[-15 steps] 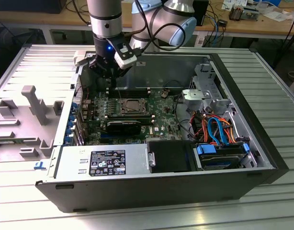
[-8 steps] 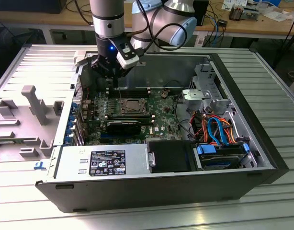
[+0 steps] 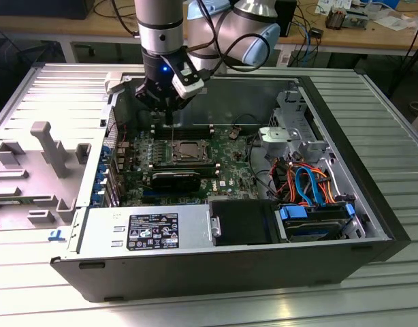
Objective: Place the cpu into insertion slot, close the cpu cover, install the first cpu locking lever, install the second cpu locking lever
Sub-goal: 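Install the first cpu locking lever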
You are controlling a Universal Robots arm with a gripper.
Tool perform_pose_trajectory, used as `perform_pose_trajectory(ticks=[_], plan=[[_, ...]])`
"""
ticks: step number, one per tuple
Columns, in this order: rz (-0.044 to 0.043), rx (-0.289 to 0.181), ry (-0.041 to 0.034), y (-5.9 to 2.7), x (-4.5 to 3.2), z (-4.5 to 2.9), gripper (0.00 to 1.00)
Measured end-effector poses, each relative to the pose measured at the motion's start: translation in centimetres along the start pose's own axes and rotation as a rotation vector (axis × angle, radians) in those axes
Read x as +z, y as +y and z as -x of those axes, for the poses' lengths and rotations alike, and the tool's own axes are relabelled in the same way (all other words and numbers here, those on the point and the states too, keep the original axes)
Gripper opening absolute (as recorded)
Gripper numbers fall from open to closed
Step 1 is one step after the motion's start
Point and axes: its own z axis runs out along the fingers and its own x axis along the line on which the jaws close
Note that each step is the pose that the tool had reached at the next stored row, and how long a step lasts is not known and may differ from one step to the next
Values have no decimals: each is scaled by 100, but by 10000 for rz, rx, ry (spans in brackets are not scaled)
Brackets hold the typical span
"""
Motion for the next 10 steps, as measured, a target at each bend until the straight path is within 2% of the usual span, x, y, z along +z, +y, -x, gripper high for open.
perform_pose_trajectory(ticks=[10], plan=[[1,-1,-1,-8,23,87,11]])
